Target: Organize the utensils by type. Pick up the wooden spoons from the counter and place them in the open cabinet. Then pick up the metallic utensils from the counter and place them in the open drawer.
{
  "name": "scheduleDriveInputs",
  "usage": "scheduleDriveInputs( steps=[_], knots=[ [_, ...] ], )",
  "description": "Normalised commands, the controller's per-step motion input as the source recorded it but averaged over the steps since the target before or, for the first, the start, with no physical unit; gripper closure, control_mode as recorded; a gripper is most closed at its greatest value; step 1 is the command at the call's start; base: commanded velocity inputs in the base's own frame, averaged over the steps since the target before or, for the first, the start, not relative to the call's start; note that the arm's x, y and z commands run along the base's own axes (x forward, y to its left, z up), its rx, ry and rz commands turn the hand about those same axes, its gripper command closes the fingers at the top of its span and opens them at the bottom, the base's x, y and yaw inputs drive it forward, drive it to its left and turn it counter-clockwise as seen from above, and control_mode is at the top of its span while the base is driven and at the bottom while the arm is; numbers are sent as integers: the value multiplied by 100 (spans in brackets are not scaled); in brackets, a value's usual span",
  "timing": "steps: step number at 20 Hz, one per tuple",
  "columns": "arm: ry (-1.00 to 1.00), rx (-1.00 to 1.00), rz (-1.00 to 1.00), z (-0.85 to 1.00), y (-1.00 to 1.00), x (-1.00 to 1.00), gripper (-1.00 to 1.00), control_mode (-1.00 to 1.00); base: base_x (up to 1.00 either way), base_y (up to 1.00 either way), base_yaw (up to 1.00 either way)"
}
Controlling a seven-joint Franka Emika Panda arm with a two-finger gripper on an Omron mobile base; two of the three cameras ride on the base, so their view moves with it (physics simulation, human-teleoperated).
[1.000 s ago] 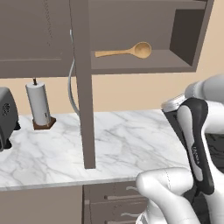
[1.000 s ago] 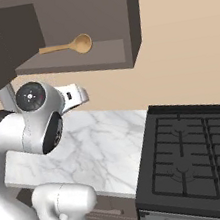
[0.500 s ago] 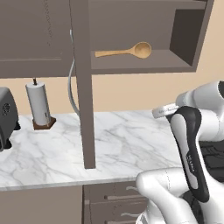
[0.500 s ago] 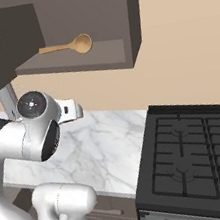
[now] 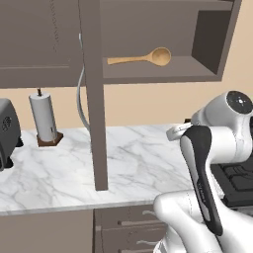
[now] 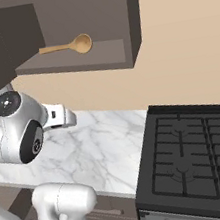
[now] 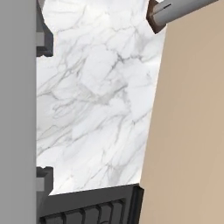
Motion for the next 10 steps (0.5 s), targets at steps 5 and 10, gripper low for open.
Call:
scheduleDriveInputs(
  steps=[5, 10],
  knots=[
    [0, 0, 0, 0, 0, 0, -100, 100, -23, -4, 0],
    [0, 0, 0, 0, 0, 0, -100, 100, -67, -31, -1]
  ],
)
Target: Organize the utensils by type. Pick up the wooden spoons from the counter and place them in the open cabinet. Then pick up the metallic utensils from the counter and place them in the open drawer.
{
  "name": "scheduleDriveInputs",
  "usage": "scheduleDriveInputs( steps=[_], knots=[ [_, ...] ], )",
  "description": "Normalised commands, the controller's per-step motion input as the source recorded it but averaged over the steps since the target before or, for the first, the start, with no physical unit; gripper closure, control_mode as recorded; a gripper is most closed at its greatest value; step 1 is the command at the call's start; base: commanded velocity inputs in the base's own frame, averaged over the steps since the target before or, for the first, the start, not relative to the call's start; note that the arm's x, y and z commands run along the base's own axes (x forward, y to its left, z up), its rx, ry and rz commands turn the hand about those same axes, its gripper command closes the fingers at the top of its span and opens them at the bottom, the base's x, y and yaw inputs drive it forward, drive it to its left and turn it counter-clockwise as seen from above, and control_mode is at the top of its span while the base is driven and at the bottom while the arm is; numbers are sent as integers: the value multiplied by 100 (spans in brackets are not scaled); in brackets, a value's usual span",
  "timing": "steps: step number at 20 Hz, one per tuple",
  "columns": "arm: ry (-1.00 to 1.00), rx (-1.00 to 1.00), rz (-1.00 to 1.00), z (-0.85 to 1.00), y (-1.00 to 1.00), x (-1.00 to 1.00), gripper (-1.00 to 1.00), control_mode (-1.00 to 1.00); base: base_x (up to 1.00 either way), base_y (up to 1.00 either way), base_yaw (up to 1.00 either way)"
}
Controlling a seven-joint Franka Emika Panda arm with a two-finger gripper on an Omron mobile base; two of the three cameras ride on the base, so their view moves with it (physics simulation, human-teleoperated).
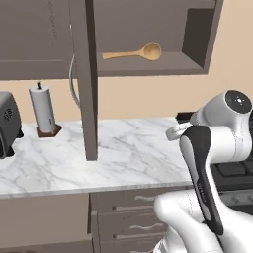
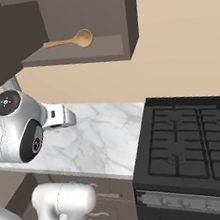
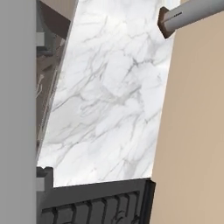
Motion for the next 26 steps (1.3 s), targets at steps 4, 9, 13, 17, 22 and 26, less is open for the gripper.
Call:
scheduleDriveInputs(
  steps=[4, 9, 13, 17, 22, 26],
  knots=[
    [0, 0, 0, 0, 0, 0, -100, 100, -70, -36, 0],
    [0, 0, 0, 0, 0, 0, -100, 100, -55, -30, 53],
    [0, 0, 0, 0, 0, 0, -100, 100, -33, -15, 99],
    [0, 0, 0, 0, 0, 0, -100, 100, -15, -5, 100],
    [0, 0, 0, 0, 0, 0, -100, 100, -14, 0, 100],
    [0, 0, 0, 0, 0, 0, -100, 100, -20, 6, 100]
  ],
)
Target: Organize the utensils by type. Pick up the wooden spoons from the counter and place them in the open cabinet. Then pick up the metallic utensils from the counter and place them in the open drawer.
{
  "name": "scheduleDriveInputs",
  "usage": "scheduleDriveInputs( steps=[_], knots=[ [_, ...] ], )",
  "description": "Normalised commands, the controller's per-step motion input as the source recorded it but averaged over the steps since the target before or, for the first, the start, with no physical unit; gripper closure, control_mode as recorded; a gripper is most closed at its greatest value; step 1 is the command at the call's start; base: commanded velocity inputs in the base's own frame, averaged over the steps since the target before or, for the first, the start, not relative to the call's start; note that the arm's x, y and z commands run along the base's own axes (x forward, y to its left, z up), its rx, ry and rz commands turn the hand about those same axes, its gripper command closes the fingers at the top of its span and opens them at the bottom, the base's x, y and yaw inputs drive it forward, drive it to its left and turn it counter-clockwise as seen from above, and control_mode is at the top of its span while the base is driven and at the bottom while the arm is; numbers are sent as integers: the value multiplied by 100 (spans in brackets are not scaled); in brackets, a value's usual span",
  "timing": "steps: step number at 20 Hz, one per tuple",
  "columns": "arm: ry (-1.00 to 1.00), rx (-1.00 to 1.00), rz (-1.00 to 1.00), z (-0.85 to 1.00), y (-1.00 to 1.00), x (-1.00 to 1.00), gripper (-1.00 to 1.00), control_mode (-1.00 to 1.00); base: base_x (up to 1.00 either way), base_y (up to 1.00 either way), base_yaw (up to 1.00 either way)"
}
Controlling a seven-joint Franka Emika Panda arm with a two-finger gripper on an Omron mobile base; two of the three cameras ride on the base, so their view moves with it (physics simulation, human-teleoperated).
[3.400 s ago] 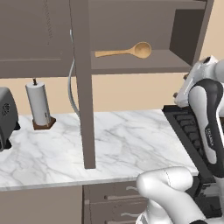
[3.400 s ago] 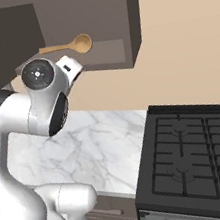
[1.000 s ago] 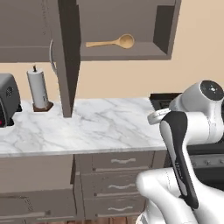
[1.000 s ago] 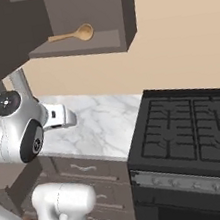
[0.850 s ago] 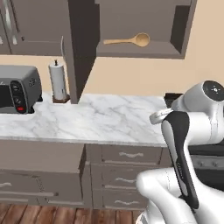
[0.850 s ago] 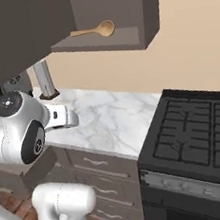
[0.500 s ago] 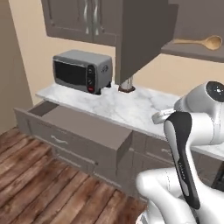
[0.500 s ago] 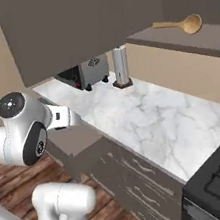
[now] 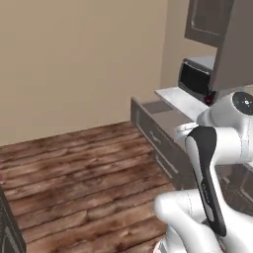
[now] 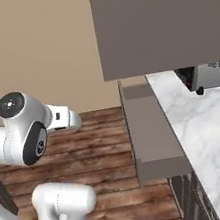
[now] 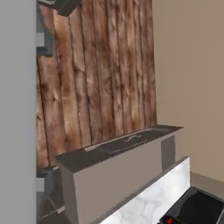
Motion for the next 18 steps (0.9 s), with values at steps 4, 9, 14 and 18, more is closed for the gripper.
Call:
scheduleDriveInputs(
  steps=[4, 9, 14, 18],
  knots=[
    [0, 0, 0, 0, 0, 0, -100, 100, 8, 30, 78],
    [0, 0, 0, 0, 0, 0, -100, 100, 82, 49, 20],
    [0, 0, 0, 0, 0, 0, -100, 100, 100, 43, 0],
    [0, 0, 0, 0, 0, 0, -100, 100, 100, 39, 0]
  ],
)
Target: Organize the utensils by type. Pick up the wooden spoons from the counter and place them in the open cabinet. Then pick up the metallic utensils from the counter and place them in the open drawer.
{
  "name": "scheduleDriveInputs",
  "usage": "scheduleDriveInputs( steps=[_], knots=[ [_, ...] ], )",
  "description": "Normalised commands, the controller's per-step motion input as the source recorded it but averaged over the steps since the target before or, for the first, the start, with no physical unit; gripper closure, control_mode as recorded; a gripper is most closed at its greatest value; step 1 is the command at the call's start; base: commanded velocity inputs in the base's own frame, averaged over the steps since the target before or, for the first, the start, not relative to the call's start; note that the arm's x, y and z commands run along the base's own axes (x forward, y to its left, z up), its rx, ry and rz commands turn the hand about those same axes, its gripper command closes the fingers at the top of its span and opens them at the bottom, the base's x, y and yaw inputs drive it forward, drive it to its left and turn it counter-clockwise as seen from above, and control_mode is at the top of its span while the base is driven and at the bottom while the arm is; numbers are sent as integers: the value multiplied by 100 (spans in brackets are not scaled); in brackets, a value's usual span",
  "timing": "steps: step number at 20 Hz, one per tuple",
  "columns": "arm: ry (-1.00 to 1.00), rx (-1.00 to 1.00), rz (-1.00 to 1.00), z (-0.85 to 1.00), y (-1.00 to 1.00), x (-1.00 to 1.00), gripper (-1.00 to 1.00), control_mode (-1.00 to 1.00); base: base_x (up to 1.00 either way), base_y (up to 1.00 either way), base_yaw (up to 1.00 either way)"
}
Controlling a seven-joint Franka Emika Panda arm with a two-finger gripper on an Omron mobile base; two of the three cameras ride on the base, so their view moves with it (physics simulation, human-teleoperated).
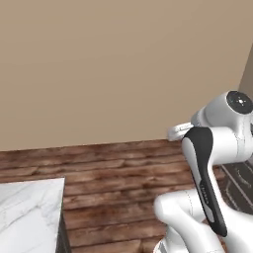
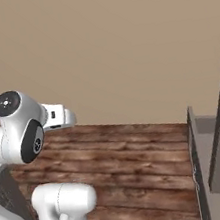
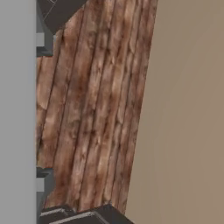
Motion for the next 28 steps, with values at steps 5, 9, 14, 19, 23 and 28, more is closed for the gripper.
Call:
scheduleDriveInputs(
  steps=[5, 9, 14, 19, 23, 28],
  knots=[
    [0, 0, 0, 0, 0, 0, -100, 100, 100, 32, 16],
    [0, 0, 0, 0, 0, 0, -100, 100, 100, 15, 21],
    [0, 0, 0, 0, 0, 0, -100, 100, 100, 12, 21],
    [0, 0, 0, 0, 0, 0, -100, 100, 91, 3, 45],
    [0, 0, 0, 0, 0, 0, -100, 100, 58, -1, 84],
    [0, 0, 0, 0, 0, 0, -100, 100, 55, -2, 89]
  ],
)
